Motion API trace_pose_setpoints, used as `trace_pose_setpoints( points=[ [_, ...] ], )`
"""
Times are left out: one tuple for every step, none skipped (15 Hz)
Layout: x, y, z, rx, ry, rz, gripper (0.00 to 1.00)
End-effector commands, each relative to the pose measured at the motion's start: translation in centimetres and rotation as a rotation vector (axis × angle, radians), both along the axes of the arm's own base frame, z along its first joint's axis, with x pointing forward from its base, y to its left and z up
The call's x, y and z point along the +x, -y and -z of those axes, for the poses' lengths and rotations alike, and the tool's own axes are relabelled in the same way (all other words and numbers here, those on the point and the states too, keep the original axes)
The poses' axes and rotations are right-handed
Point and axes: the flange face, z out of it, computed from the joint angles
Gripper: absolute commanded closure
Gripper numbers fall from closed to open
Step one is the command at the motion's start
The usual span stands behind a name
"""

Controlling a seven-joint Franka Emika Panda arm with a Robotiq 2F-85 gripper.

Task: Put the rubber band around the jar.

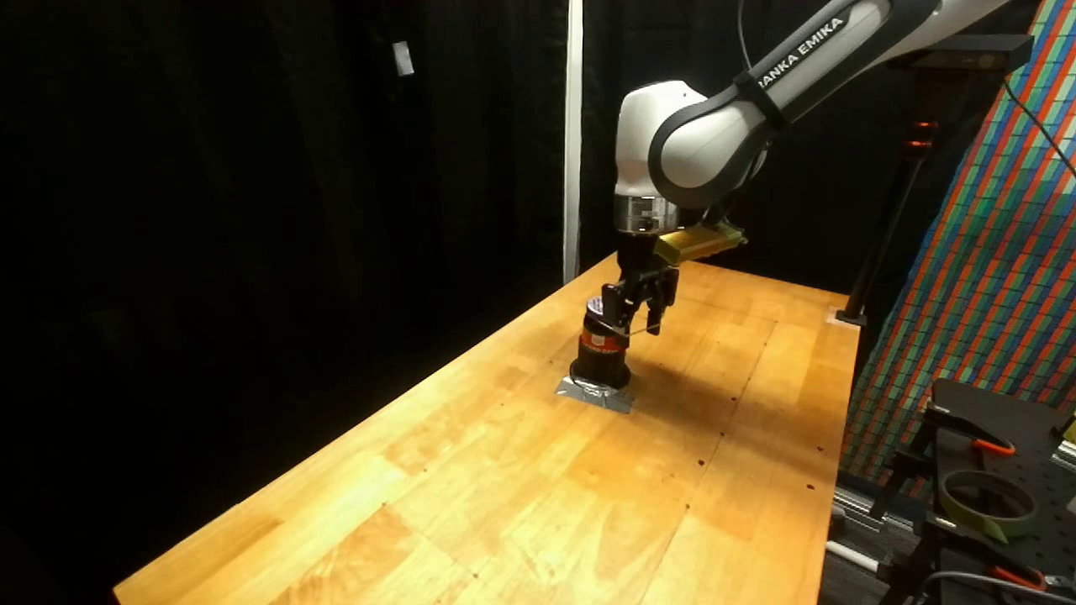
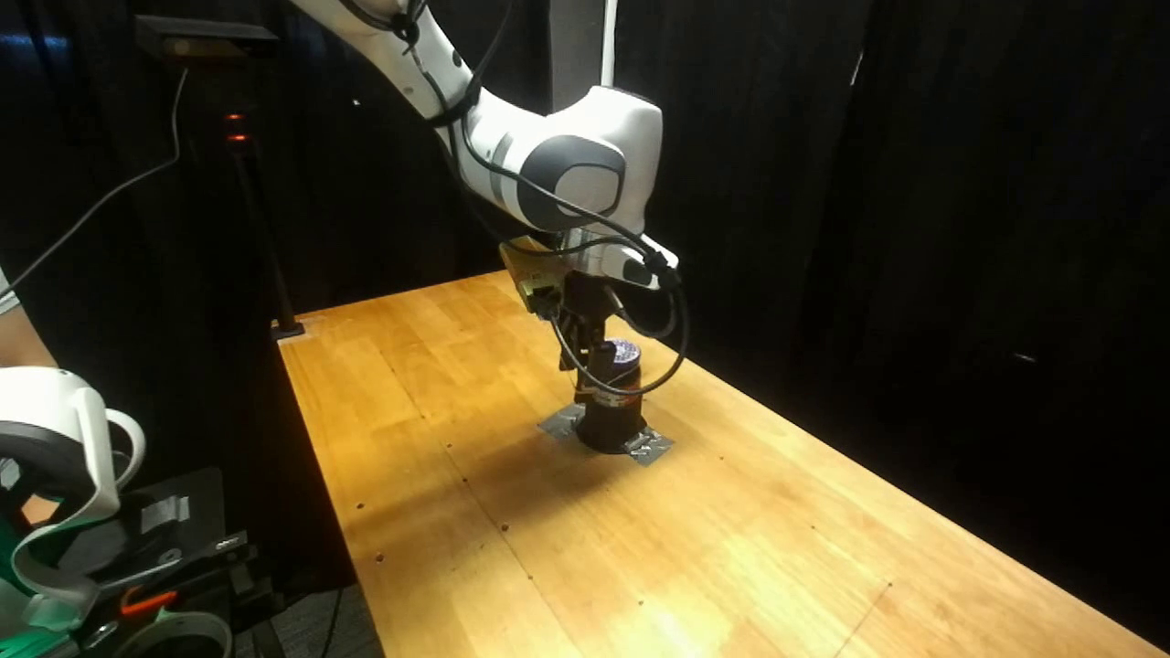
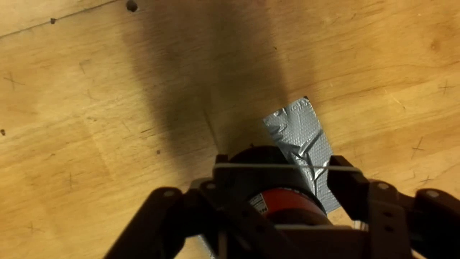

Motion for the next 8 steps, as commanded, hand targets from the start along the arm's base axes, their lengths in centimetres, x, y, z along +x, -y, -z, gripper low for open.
trace_pose_setpoints(
  points=[
    [-3.8,-1.0,-0.8,-0.004,0.075,0.010,0.58],
    [-4.6,-1.3,-0.8,-0.011,0.115,0.013,0.65],
    [-5.2,-1.5,-0.8,-0.015,0.146,0.019,0.73],
    [-5.9,-1.9,-0.7,-0.019,0.206,0.041,0.80],
    [-6.5,-2.2,-0.7,-0.022,0.248,0.056,0.83],
    [-7.3,-2.5,-0.7,-0.030,0.306,0.069,0.87],
    [-7.7,-2.5,-0.6,-0.041,0.350,0.079,0.89],
    [-8.3,-2.6,-0.6,-0.046,0.402,0.095,0.90]
  ],
)
